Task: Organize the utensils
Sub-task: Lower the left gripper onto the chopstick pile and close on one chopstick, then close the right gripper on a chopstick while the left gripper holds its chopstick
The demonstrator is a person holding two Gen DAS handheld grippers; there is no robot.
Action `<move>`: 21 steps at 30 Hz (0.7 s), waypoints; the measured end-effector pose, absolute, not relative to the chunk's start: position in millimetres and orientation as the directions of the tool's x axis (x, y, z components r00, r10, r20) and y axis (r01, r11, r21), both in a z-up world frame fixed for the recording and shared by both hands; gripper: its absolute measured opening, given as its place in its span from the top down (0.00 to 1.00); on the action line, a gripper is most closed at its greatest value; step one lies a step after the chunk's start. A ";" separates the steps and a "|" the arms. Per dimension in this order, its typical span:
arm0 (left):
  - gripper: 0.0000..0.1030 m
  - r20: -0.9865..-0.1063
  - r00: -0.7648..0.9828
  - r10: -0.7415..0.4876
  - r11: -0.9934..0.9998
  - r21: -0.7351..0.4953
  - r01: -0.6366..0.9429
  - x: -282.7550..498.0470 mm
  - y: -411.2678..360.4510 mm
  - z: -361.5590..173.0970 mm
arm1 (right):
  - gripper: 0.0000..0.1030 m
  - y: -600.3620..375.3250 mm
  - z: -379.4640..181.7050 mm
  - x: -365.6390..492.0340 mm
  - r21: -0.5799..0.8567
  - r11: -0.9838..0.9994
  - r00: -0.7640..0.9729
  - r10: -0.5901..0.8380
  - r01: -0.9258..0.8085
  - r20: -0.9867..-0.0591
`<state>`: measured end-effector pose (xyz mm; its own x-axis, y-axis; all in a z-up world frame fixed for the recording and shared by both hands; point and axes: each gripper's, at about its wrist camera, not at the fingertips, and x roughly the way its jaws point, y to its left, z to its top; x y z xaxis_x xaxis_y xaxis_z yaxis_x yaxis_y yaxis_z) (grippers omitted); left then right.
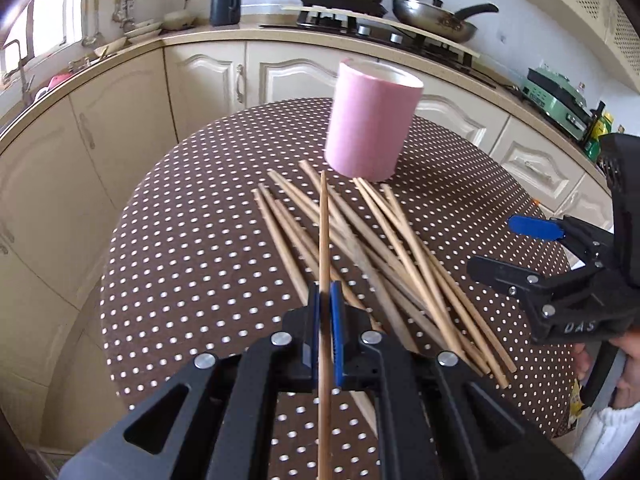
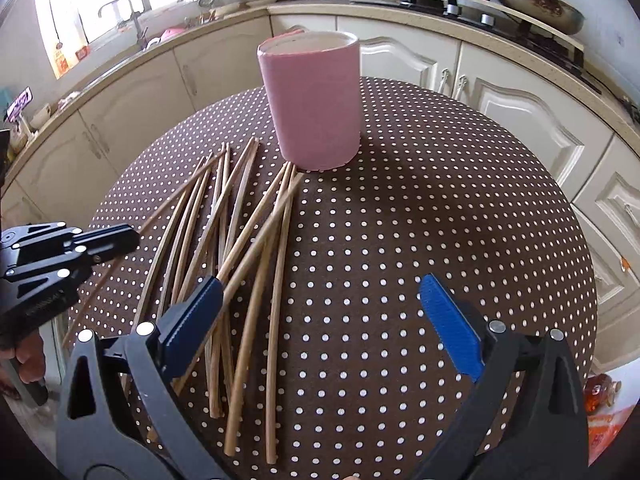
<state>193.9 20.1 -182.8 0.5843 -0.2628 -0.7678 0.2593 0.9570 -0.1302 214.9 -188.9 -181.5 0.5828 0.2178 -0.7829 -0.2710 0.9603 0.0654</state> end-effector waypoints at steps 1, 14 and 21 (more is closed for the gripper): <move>0.94 -0.768 0.585 -0.260 0.959 -0.136 0.247 194.1 25.6 -183.1 | 0.10 -186.3 -181.7 219.6 0.061 0.958 0.571 0.216 -0.279 -0.792; 0.94 -0.800 0.566 -0.201 0.979 -0.159 0.124 203.5 73.0 -202.3 | 0.32 -177.4 -180.1 264.6 -0.024 0.954 0.442 0.116 -0.299 -0.889; 0.94 -0.812 0.552 -0.191 0.982 -0.156 0.110 210.3 74.4 -210.4 | 0.60 -181.5 -194.5 291.2 0.042 0.955 0.353 0.149 -0.293 -0.924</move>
<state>210.3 74.4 -210.4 0.5515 -0.1913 -0.8119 0.1101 0.9815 -0.1564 291.2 -181.5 -194.5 0.3528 0.1490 -0.9238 -0.2926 0.9553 0.0424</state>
